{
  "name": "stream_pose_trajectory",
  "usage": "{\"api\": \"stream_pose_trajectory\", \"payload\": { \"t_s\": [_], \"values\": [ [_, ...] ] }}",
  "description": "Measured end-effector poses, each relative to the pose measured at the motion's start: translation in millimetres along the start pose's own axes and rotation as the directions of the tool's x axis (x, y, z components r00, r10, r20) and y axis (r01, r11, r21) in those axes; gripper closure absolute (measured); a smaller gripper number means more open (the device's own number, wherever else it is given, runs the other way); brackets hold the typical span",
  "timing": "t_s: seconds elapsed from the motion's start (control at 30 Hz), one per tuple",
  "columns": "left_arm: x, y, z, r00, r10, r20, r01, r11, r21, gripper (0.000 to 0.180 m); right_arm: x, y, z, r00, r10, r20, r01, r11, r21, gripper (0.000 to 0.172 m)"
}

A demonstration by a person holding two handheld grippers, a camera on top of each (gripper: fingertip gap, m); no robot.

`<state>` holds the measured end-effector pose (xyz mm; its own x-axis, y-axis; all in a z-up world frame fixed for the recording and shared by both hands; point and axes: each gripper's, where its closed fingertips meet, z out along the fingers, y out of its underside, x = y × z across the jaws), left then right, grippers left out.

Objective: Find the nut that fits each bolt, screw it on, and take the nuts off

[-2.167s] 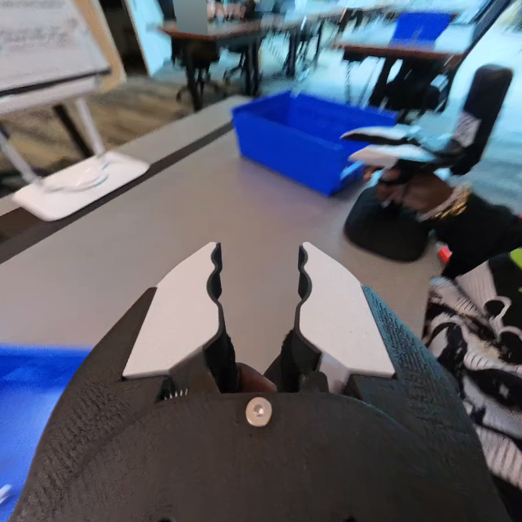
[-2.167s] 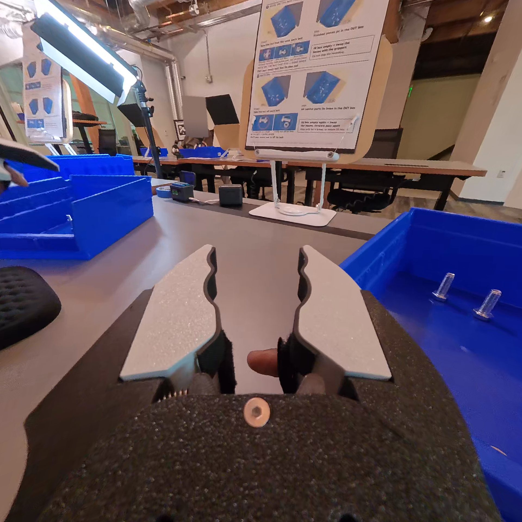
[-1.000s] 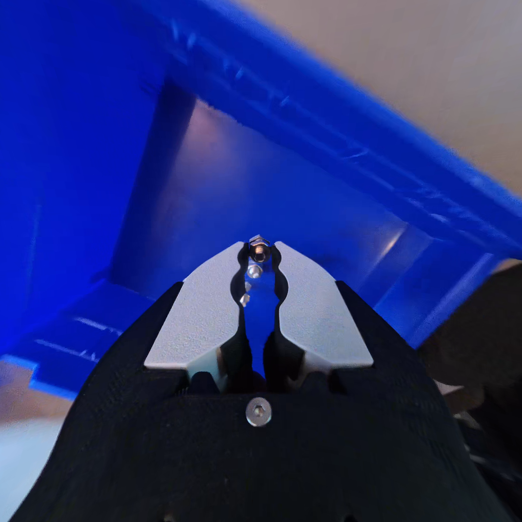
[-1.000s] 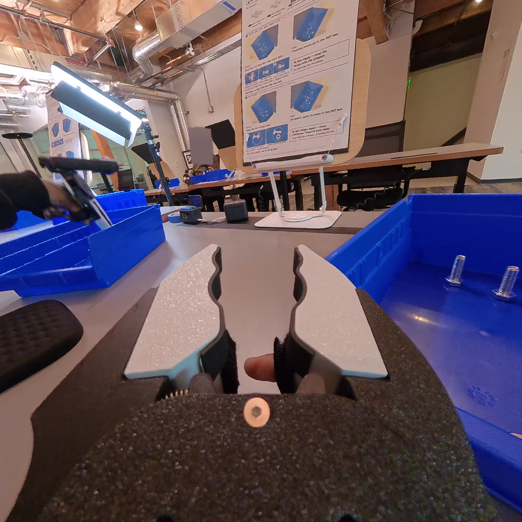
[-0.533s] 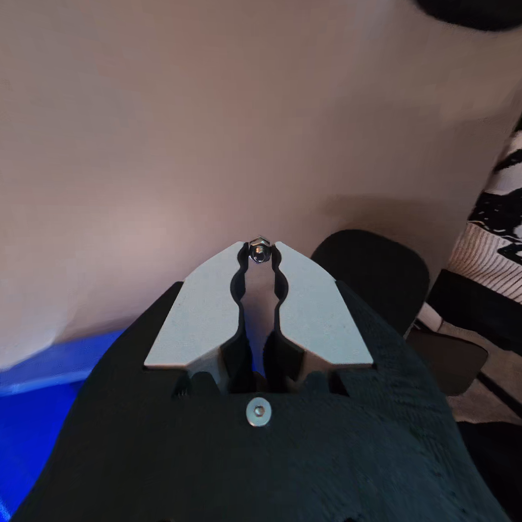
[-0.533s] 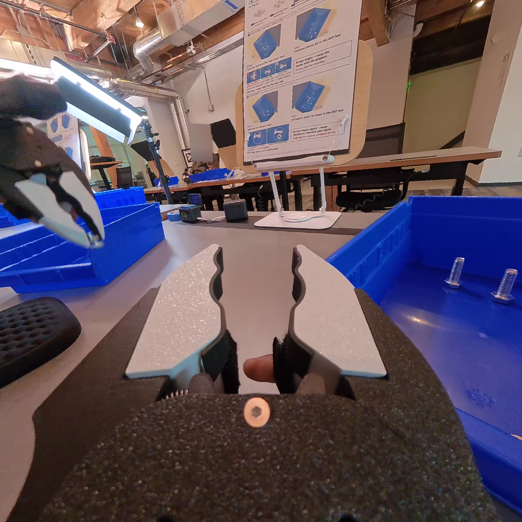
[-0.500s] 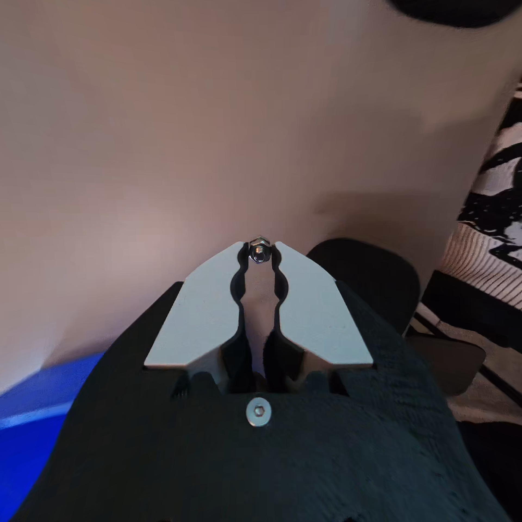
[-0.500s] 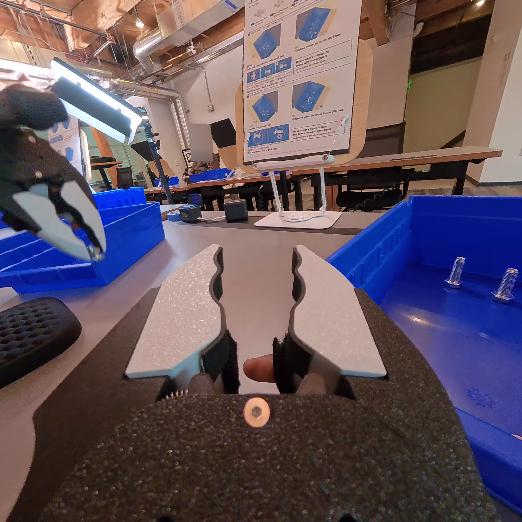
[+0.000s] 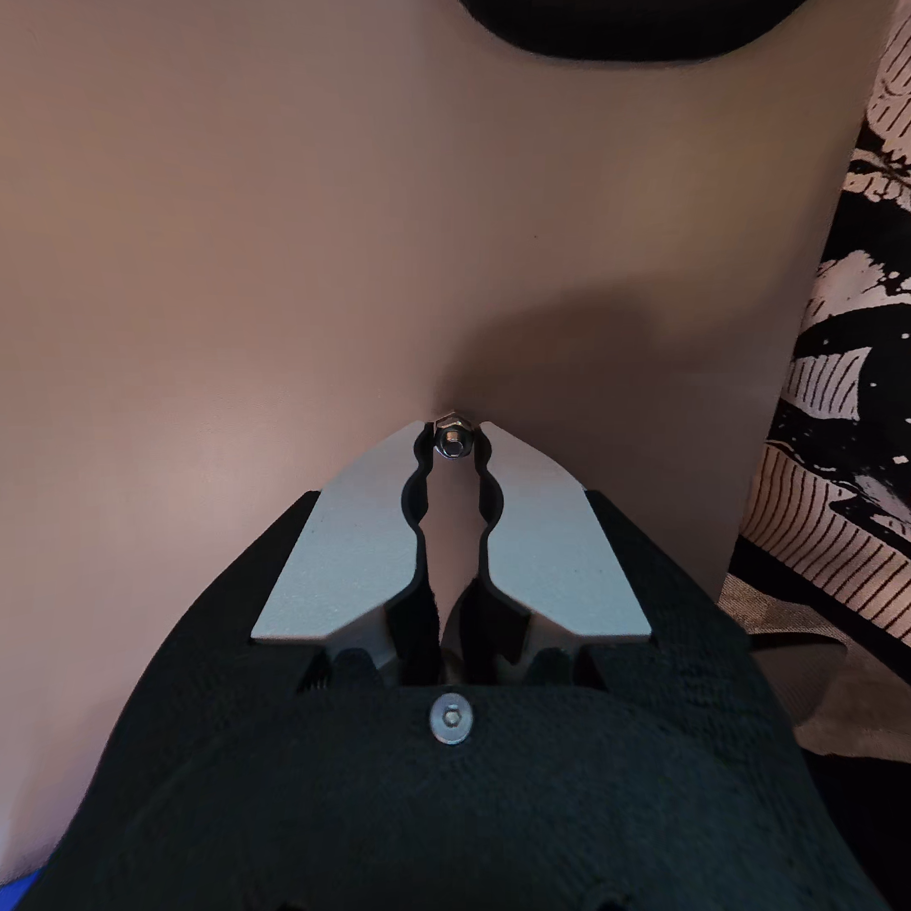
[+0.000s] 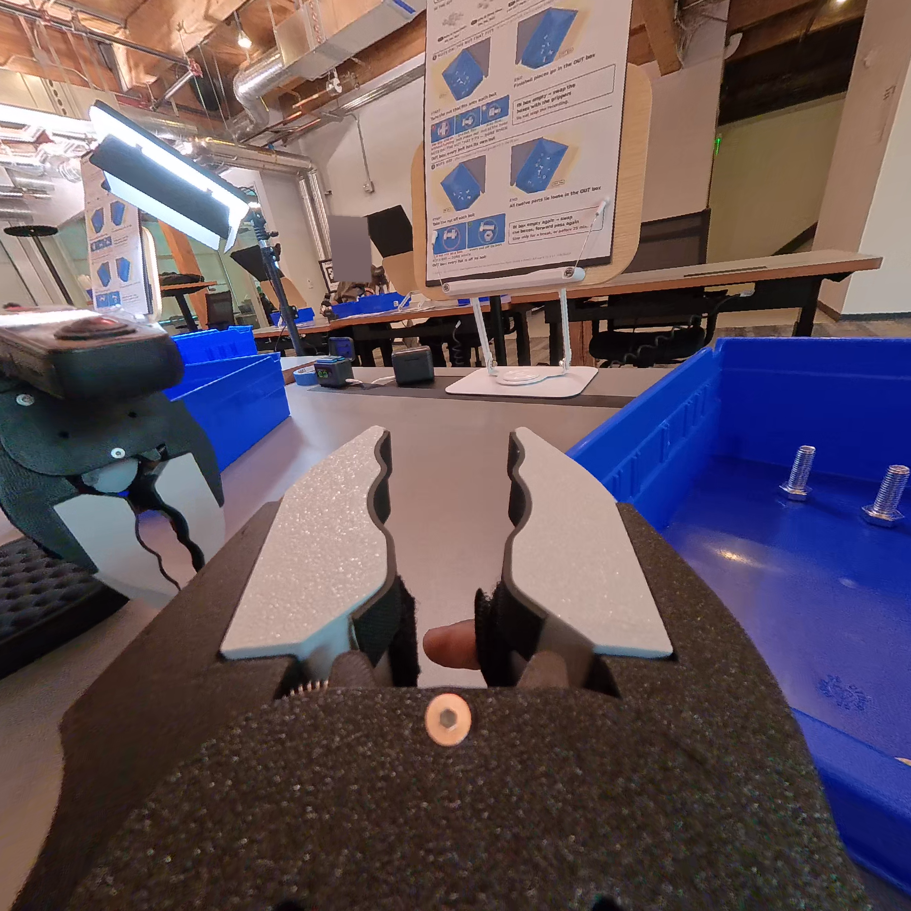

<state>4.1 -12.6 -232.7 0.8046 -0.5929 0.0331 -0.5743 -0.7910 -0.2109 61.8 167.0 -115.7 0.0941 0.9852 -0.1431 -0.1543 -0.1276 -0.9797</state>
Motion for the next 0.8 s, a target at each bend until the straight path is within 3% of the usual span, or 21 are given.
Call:
{"api": "stream_pose_trajectory", "payload": {
  "t_s": [0.03,0.2,0.27,0.33,0.4,0.47,0.53,0.6,0.7,0.8],
  "values": [
    [0.3,0.4,1.7,1.0,-0.003,-0.004,0.003,1.0,0.0,0.165,-0.2,-0.2,0.0,1.0,0.001,0.001,-0.001,1.0,0.001,0.126],
    [-2.4,-0.4,0.7,0.999,-0.043,0.008,0.042,0.997,0.057,0.149,-1.1,0.3,0.5,1.0,-0.005,0.003,0.005,1.0,-0.005,0.126],
    [-3.4,-4.3,-6.0,0.997,-0.079,0.008,0.077,0.985,0.155,0.143,-2.5,1.2,1.1,1.0,-0.014,0.007,0.015,1.0,-0.013,0.126],
    [-8.6,-12.0,-18.8,0.991,-0.128,0.022,0.114,0.936,0.332,0.137,-6.4,2.8,2.5,0.999,-0.034,0.023,0.035,0.999,-0.028,0.127],
    [-18.8,-20.7,-40.2,0.979,-0.2,0.043,0.14,0.806,0.576,0.132,-14.9,7.2,5.8,0.996,-0.062,0.069,0.067,0.996,-0.063,0.127],
    [-37.0,-18.7,-68.1,0.934,-0.356,0.02,0.201,0.57,0.796,0.128,-28.8,14.8,10.3,0.983,-0.101,0.15,0.12,0.985,-0.121,0.128],
    [-46.6,-6.5,-92.1,0.885,-0.453,-0.108,0.268,0.304,0.914,0.126,-51.4,26.1,14.4,0.952,-0.139,0.274,0.195,0.962,-0.192,0.126],
    [-49.5,8.1,-107.1,0.86,-0.473,-0.191,0.274,0.113,0.955,0.126,-80.8,40.9,17.1,0.902,-0.128,0.413,0.258,0.926,-0.277,0.126],
    [-50.1,23.0,-131.5,0.856,-0.476,-0.202,0.206,-0.044,0.978,0.126,-126.1,65.3,17.8,0.808,-0.074,0.585,0.354,0.854,-0.381,0.127],
    [-50.7,26.7,-131.6,0.857,-0.471,-0.209,0.204,-0.061,0.977,0.126,-157.0,85.4,22.5,0.742,-0.052,0.668,0.429,0.803,-0.414,0.142]
  ]
}}
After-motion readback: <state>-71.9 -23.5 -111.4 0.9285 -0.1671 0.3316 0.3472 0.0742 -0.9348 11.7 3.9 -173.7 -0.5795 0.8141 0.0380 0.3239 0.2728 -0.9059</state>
